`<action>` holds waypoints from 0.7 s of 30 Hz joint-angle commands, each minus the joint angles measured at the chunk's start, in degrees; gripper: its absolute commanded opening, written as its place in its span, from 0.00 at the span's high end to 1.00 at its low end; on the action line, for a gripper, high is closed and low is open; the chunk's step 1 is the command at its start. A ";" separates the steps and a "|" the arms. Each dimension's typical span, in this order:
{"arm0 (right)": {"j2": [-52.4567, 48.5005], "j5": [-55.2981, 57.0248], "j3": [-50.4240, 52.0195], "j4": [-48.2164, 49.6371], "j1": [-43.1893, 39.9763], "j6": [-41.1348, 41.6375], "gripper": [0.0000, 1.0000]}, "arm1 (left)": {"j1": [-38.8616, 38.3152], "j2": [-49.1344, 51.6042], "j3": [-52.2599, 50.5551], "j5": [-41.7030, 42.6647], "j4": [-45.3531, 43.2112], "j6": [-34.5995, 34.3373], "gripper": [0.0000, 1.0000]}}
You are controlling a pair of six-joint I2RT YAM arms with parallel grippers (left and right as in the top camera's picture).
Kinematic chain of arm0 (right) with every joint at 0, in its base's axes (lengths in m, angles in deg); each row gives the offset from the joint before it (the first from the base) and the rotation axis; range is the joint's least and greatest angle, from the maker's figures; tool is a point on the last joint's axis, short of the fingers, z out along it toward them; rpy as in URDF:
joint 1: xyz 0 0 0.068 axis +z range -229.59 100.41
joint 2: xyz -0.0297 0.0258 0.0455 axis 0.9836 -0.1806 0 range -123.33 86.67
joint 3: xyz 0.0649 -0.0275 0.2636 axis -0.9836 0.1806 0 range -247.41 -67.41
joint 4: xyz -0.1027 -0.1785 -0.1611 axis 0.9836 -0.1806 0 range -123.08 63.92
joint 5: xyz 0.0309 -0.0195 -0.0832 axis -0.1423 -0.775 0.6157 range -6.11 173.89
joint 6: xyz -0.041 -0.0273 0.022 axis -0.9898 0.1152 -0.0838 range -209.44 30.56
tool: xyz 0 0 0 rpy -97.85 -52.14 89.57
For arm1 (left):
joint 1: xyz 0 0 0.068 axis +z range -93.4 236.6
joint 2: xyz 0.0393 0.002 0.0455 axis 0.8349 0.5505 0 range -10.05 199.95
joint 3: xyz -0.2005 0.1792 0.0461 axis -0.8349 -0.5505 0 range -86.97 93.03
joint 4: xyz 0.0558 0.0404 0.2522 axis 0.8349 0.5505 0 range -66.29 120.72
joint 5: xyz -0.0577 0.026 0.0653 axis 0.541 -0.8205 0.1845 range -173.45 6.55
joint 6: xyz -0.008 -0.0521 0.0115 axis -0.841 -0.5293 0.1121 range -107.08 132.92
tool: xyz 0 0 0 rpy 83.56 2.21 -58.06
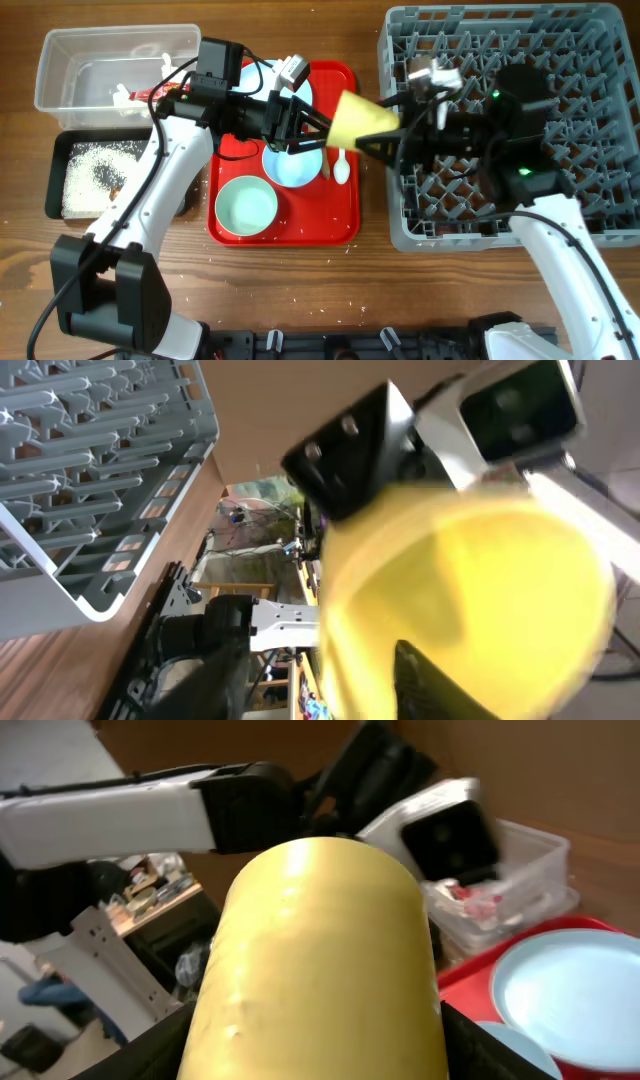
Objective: Sort waste into correct bins and load items into the dishwasher rack
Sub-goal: 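Place the yellow cup in the dish rack with the right gripper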
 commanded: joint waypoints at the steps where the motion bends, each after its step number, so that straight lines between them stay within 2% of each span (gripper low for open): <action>1: -0.20 3.50 -0.74 -6.88 -8.04 2.49 0.55 | 0.48 -0.96 0.68 -0.46 0.00 0.44 0.43; 3: -0.09 12.46 -0.74 -15.32 -11.65 2.21 0.55 | 0.48 -0.96 0.66 -5.51 0.02 0.44 0.38; 4: 0.55 18.80 -0.81 -20.52 -12.76 1.38 0.55 | 0.46 -0.96 0.66 -10.58 0.07 0.42 0.37; 5: 1.75 24.39 -1.38 -25.20 -12.85 0.96 0.54 | 0.46 -0.96 0.68 -20.17 0.61 0.42 0.33; 8: 4.79 38.47 -6.82 -41.64 -12.74 1.05 0.54 | -0.31 -0.94 0.66 -50.64 5.03 0.39 0.32; 10: 4.83 48.17 -12.13 -55.01 -12.74 1.07 0.54 | -1.01 -0.92 0.66 -65.09 7.41 0.39 0.31; 14: 4.68 57.70 -15.96 -71.06 -12.74 3.37 0.53 | -1.36 -0.90 0.66 -76.11 8.66 0.42 0.28; 17: 1.49 62.01 -15.67 -76.39 -12.74 3.82 0.53 | -1.36 -0.90 0.66 -78.29 8.66 0.44 0.27; 21: -6.16 61.96 -15.63 -78.40 -12.74 3.10 0.53 | -1.36 -0.90 0.66 -78.53 8.92 0.46 0.25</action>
